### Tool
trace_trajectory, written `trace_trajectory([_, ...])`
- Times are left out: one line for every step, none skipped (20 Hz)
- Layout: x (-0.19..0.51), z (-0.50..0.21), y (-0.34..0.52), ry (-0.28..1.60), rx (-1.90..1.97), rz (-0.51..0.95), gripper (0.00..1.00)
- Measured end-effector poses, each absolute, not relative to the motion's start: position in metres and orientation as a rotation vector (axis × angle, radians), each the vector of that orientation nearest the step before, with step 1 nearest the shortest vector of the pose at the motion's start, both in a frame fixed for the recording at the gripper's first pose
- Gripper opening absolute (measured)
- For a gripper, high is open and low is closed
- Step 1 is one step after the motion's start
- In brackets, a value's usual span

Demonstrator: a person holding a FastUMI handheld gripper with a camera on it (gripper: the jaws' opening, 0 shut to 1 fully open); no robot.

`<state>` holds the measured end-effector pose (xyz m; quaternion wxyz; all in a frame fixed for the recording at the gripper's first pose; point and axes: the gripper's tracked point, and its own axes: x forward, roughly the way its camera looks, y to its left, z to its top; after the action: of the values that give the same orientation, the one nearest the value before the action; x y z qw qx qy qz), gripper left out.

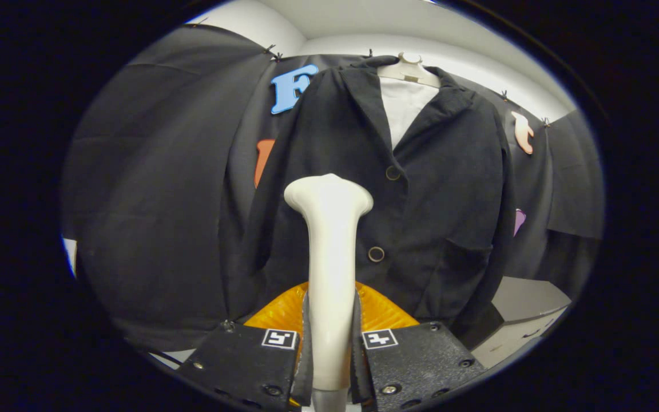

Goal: Iron the clothes twice with a garment steamer, once on the left side and once on the right side.

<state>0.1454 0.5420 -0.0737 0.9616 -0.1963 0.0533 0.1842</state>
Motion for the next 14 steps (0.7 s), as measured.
trace_trajectory([0.146, -0.078, 0.54, 0.122, -0.4, 0.37, 0.28])
trace_trajectory([0.144, -0.084, 0.537, 0.137, -0.399, 0.367, 0.28])
trace_trajectory([0.144, -0.091, 0.535, 0.159, -0.4, 0.366, 0.28])
trace_trajectory([0.143, -0.099, 0.532, 0.184, -0.407, 0.369, 0.28])
trace_trajectory([0.142, -0.107, 0.529, 0.201, -0.415, 0.366, 0.28])
trace_trajectory([0.14, -0.11, 0.527, 0.206, -0.425, 0.359, 0.28])
trace_trajectory([0.138, -0.114, 0.524, 0.21, -0.434, 0.354, 0.28])
trace_trajectory([0.136, -0.118, 0.523, 0.216, -0.44, 0.353, 0.28])
trace_trajectory([0.135, -0.125, 0.523, 0.228, -0.446, 0.355, 0.28])
trace_trajectory([0.133, -0.131, 0.523, 0.237, -0.449, 0.356, 0.29])
trace_trajectory([0.13, -0.138, 0.521, 0.25, -0.452, 0.357, 0.29])
trace_trajectory([0.129, -0.146, 0.52, 0.269, -0.449, 0.358, 0.29])
trace_trajectory([0.129, -0.159, 0.516, 0.295, -0.448, 0.354, 0.28])
trace_trajectory([0.128, -0.167, 0.512, 0.314, -0.454, 0.346, 0.29])
